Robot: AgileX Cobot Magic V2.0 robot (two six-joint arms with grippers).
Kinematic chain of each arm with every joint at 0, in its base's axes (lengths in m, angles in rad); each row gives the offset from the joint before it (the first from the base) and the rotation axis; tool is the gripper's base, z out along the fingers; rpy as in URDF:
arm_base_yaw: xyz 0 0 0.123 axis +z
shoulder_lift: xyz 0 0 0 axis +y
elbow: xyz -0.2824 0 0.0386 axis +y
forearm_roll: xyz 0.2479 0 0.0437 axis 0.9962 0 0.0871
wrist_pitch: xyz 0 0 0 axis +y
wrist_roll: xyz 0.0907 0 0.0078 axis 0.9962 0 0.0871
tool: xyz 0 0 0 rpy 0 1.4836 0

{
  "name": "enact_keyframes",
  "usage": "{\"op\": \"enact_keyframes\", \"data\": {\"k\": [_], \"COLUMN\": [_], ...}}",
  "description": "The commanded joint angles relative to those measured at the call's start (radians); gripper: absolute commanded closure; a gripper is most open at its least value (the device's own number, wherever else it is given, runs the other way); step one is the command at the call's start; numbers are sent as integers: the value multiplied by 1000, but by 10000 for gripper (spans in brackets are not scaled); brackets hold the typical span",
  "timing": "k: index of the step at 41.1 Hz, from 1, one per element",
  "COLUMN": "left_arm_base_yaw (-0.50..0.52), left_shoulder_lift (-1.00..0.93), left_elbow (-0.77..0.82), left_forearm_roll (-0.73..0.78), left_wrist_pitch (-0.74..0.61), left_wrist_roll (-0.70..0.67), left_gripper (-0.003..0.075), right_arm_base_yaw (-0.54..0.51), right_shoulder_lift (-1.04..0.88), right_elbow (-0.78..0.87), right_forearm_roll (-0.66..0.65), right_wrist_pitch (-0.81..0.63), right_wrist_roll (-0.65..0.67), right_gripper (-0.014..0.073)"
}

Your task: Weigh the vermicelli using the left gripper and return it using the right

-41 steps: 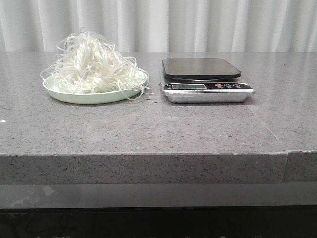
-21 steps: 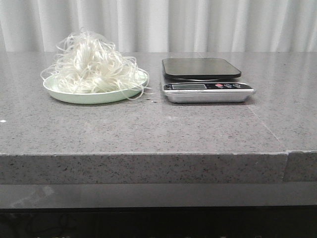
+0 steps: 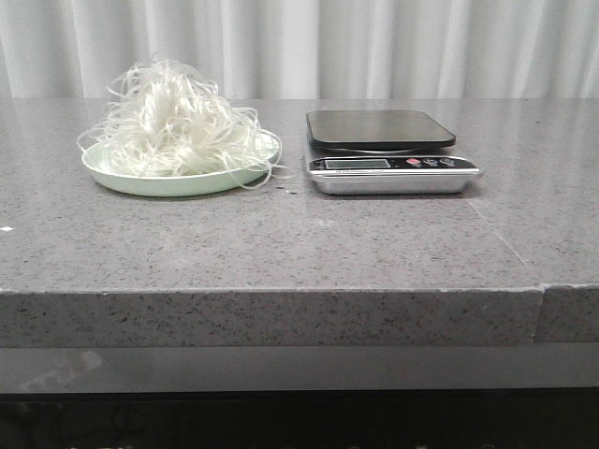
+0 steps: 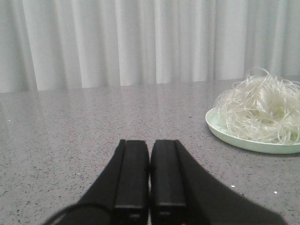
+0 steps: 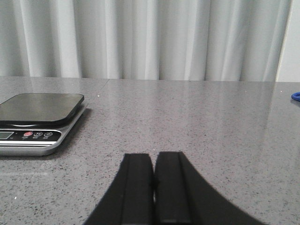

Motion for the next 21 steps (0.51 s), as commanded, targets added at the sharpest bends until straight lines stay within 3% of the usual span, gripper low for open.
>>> {"op": "enact_keyframes", "data": {"k": [1, 21], "left_arm_base_yaw": [2, 2], "left_shoulder_lift": [-19, -19], "left_elbow": [6, 6], "left_forearm_roll": [-13, -13], "left_wrist_pitch": [-81, -81], "left_wrist_roll": [-3, -3], "left_gripper": [575, 575], "right_arm_base_yaw": [14, 54], "right_shoulder_lift": [-16, -15], "right_elbow": [-8, -8], "right_forearm_roll": [0, 0], "right_wrist_pitch": [-90, -90], "right_wrist_roll": [-1, -1], "right_gripper": [432, 432]}}
